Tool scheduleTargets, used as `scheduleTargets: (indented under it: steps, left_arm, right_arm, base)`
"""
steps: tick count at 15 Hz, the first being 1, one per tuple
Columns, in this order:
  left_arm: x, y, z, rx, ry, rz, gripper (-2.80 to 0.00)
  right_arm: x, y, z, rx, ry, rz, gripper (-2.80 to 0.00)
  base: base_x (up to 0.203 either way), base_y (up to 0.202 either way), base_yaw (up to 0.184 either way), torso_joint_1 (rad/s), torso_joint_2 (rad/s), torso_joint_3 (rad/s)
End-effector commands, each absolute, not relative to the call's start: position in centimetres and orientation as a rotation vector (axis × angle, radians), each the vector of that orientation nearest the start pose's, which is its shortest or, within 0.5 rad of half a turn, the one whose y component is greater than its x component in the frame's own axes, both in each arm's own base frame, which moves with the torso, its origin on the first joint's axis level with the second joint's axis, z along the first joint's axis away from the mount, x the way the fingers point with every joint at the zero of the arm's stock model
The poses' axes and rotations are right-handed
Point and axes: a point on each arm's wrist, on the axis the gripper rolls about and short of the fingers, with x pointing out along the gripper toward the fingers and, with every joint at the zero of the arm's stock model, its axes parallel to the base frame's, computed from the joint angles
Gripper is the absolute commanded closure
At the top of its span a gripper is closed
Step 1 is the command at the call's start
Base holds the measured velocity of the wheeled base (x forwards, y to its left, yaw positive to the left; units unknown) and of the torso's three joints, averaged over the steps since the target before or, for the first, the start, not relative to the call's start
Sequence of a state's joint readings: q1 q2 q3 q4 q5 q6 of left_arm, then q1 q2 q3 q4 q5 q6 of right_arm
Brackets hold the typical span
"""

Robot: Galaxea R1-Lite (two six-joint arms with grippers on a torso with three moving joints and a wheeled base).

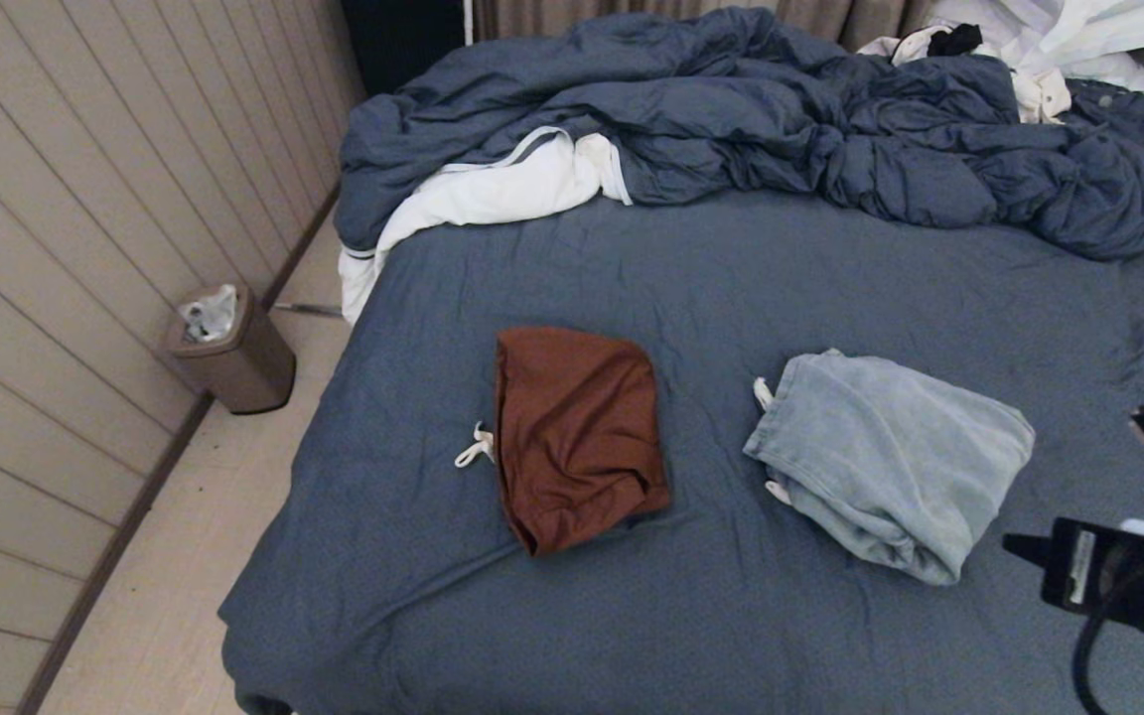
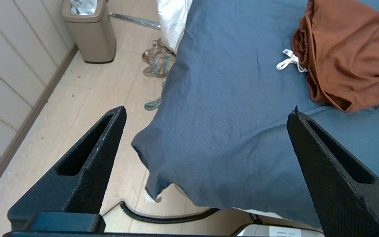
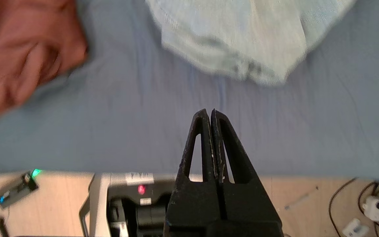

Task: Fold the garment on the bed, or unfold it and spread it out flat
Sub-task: Unford the brown shorts

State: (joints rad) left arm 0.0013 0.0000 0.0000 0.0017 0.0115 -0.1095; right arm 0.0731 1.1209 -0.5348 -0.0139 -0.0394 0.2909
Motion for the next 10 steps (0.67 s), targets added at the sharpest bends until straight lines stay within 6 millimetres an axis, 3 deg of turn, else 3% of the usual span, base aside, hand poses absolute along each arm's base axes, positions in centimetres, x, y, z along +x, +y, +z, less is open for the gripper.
scheduleTargets:
  steps: [1, 5, 8, 10]
  left_arm:
    - [-2.3, 0.0, 7.5, -0.110, 0.002, 0.015, -2.80]
    - [-2.3, 0.0, 7.5, -0.110, 0.002, 0.014, -2.80]
    - [-2.3, 0.0, 7.5, -0.110, 0.002, 0.014, -2.80]
    - [-2.3, 0.0, 7.5, -0.110, 0.002, 0.015, -2.80]
  right_arm:
    - [8.9, 0.8, 19.2, 0.251, 0.492, -0.015, 0.00]
    - [2.7, 0.2, 18.2, 0.247, 0.437, 0.014, 0.00]
    - [-1.6, -0.3, 16.4, 0.243, 0.341, 0.026, 0.00]
    - [-2.6, -0.4, 14.0, 0.219, 0.345, 0.020, 0.00]
  base:
    - [0.000, 0.000, 0.000, 0.000, 0.00, 0.000]
    - [0.000, 0.000, 0.000, 0.000, 0.00, 0.000]
    - [0.000, 0.000, 0.000, 0.000, 0.00, 0.000]
    - [0.000, 0.000, 0.000, 0.000, 0.00, 0.000]
